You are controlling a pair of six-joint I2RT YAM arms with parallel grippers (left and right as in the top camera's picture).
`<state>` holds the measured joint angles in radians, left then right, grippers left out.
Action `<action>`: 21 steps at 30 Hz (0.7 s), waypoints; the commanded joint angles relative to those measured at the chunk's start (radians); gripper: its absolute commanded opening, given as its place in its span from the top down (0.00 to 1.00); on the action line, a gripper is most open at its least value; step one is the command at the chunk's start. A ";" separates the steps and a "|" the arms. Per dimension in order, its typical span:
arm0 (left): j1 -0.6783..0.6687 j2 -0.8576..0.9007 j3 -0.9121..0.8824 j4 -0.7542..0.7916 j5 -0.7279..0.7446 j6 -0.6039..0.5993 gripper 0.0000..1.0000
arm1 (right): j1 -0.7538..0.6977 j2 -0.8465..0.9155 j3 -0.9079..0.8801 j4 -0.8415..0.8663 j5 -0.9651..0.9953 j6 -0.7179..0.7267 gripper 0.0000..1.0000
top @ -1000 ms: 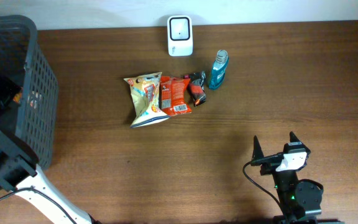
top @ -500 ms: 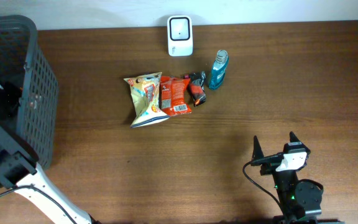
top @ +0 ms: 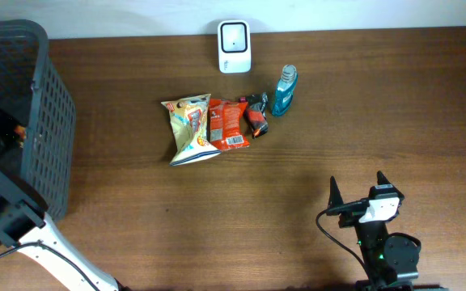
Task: Scan the item barcode
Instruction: 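Carry the orange box with the left gripper and drop it near the scanner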
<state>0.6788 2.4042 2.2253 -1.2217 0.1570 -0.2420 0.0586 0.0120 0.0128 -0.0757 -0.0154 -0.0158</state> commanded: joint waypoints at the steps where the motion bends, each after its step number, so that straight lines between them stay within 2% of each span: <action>1: 0.004 -0.105 0.121 -0.014 -0.023 0.008 1.00 | -0.007 -0.006 -0.007 -0.004 0.005 -0.003 0.01; 6: 0.005 -0.238 0.211 -0.014 -0.006 0.003 1.00 | -0.007 -0.006 -0.007 -0.004 0.005 -0.003 0.01; 12: 0.002 -0.423 0.223 0.013 0.126 -0.114 1.00 | -0.007 -0.006 -0.007 -0.004 0.005 -0.003 0.02; 15: -0.002 -0.491 0.223 0.009 0.217 -0.126 1.00 | -0.007 -0.006 -0.007 -0.004 0.005 -0.003 0.02; 18: -0.035 -0.545 0.222 -0.058 0.304 -0.124 1.00 | -0.007 -0.006 -0.007 -0.004 0.005 -0.003 0.02; 21: -0.118 -0.557 0.222 -0.167 0.312 -0.098 1.00 | -0.007 -0.006 -0.007 -0.004 0.005 -0.003 0.02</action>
<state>0.6456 1.8629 2.4424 -1.3170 0.3862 -0.3508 0.0586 0.0120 0.0128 -0.0757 -0.0154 -0.0162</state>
